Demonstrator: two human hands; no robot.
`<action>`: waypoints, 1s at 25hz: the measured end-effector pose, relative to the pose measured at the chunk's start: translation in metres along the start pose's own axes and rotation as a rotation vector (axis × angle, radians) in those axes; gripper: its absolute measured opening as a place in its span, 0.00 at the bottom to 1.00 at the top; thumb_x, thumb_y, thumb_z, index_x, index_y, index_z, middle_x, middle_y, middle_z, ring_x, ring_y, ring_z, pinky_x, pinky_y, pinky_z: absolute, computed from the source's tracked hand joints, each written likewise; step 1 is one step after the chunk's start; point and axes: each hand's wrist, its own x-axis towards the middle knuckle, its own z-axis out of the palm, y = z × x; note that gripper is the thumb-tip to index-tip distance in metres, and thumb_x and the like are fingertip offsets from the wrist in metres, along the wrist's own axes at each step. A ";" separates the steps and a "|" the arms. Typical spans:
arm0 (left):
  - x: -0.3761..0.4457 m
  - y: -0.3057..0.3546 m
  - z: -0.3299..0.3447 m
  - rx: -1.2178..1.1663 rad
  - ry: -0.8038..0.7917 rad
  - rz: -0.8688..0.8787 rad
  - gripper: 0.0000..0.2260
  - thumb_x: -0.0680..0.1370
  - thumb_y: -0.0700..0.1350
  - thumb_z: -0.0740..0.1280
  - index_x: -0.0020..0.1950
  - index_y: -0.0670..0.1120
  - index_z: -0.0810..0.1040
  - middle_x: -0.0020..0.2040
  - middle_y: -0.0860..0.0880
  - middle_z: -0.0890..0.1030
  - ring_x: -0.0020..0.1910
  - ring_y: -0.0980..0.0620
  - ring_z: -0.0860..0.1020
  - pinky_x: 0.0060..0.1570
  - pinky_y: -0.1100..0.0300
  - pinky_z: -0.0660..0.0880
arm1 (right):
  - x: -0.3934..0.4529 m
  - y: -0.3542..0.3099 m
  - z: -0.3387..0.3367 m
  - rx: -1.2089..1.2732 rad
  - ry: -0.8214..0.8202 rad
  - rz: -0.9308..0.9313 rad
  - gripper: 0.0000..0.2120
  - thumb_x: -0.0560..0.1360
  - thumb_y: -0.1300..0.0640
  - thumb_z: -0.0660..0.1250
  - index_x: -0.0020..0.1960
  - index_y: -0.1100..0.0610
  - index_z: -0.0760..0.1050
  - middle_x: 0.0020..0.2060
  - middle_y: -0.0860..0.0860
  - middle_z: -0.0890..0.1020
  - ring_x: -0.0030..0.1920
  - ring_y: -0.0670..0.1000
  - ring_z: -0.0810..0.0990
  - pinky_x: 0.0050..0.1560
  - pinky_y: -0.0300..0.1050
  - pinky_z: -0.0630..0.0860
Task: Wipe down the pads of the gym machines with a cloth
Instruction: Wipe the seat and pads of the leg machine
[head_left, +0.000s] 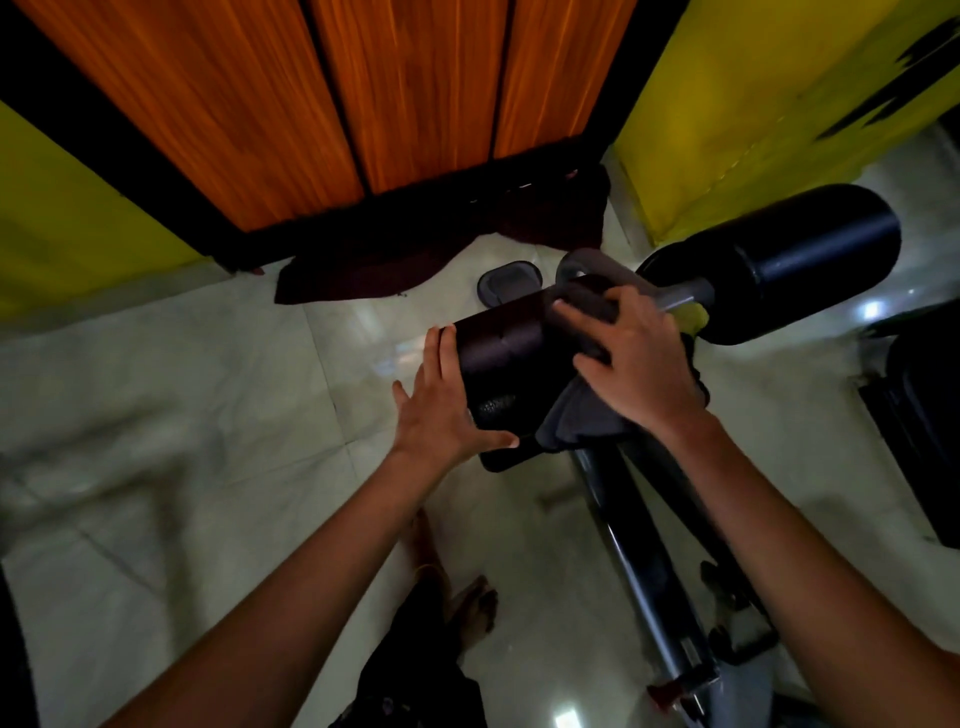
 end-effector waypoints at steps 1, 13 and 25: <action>-0.002 -0.001 0.004 0.013 0.018 0.004 0.62 0.59 0.61 0.78 0.76 0.46 0.37 0.77 0.49 0.40 0.76 0.47 0.51 0.72 0.37 0.50 | 0.003 0.007 -0.002 0.044 0.005 0.145 0.25 0.71 0.46 0.58 0.68 0.45 0.71 0.56 0.61 0.72 0.54 0.63 0.73 0.53 0.56 0.70; -0.015 -0.009 0.014 0.065 0.186 0.144 0.54 0.63 0.62 0.75 0.76 0.44 0.45 0.77 0.42 0.49 0.76 0.44 0.51 0.74 0.44 0.44 | -0.032 -0.009 0.020 -0.071 0.039 -0.262 0.31 0.66 0.48 0.63 0.69 0.49 0.69 0.56 0.63 0.74 0.51 0.60 0.74 0.47 0.51 0.70; 0.041 -0.026 -0.058 -0.651 -0.353 -0.022 0.35 0.68 0.40 0.68 0.73 0.47 0.59 0.71 0.47 0.62 0.70 0.51 0.60 0.57 0.62 0.62 | -0.044 -0.060 0.029 -0.005 0.029 -0.317 0.33 0.64 0.47 0.72 0.68 0.47 0.70 0.57 0.58 0.73 0.50 0.57 0.73 0.47 0.49 0.70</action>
